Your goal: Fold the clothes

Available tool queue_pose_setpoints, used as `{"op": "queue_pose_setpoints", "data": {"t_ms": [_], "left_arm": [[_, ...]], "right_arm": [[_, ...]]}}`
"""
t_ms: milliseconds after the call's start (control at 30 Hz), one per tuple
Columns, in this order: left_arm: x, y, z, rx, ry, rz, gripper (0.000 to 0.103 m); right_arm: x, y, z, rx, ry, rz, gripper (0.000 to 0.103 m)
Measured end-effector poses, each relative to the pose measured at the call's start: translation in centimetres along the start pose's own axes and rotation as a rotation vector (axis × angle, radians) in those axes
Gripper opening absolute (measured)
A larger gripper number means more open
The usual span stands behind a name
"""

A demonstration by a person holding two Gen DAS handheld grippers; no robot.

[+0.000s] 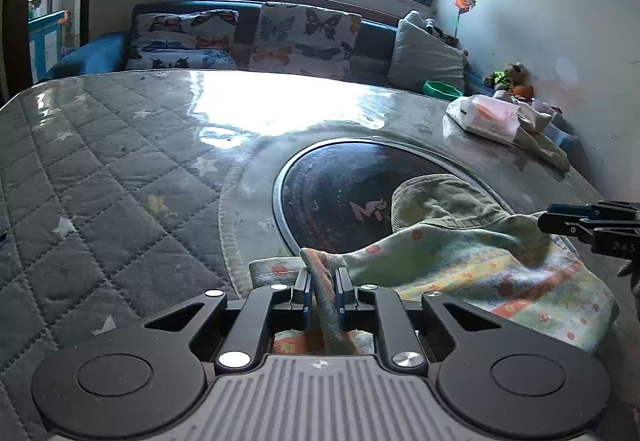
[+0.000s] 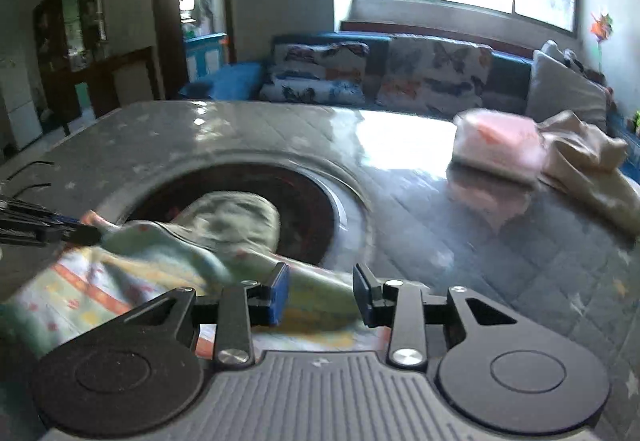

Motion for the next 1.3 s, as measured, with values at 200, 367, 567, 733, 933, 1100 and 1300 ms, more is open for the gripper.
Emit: {"op": "queue_pose_setpoints", "data": {"t_ms": [200,367,567,733,933,1100,1300], "left_arm": [[-0.1,0.0,0.0,0.005,-0.007,-0.022,0.016],[-0.3,-0.3,-0.1,0.012,-0.012,-0.037,0.022],[-1.0,-0.8,-0.8,0.006,0.003,-0.098,0.022],[-2.4,0.9,-2.4,-0.002,0.050,-0.087,0.021],[-2.2,7.1,-3.7,-0.002,0.083,0.082,0.022],[0.0,10.0,-2.7,0.003,0.042,0.138,0.022],[0.9,9.8,-1.0,0.027,0.002,0.099,0.022]], "right_arm": [[2.7,-1.7,0.4,-0.031,-0.047,-0.010,0.033],[3.5,-1.8,0.1,-0.022,-0.052,0.002,0.039],[1.0,-2.5,-0.1,-0.048,-0.010,-0.022,0.039],[-0.4,-5.3,1.2,-0.068,-0.022,-0.107,0.039],[-0.7,-6.8,3.3,-0.085,-0.038,-0.108,0.039],[-1.3,-5.1,3.9,-0.052,-0.034,-0.072,0.040],[-2.8,-1.6,4.6,-0.032,-0.019,0.006,0.042]]}}
Point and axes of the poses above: each gripper's, at about its wrist camera, not at the fingertips, and x roughly the way its jaws point, y to its right, z to its underside, the point moved 10 cm from there along x, roughly the way its jaws point, and after that the axes turned 15 degrees about x, right-handed, at the moved point
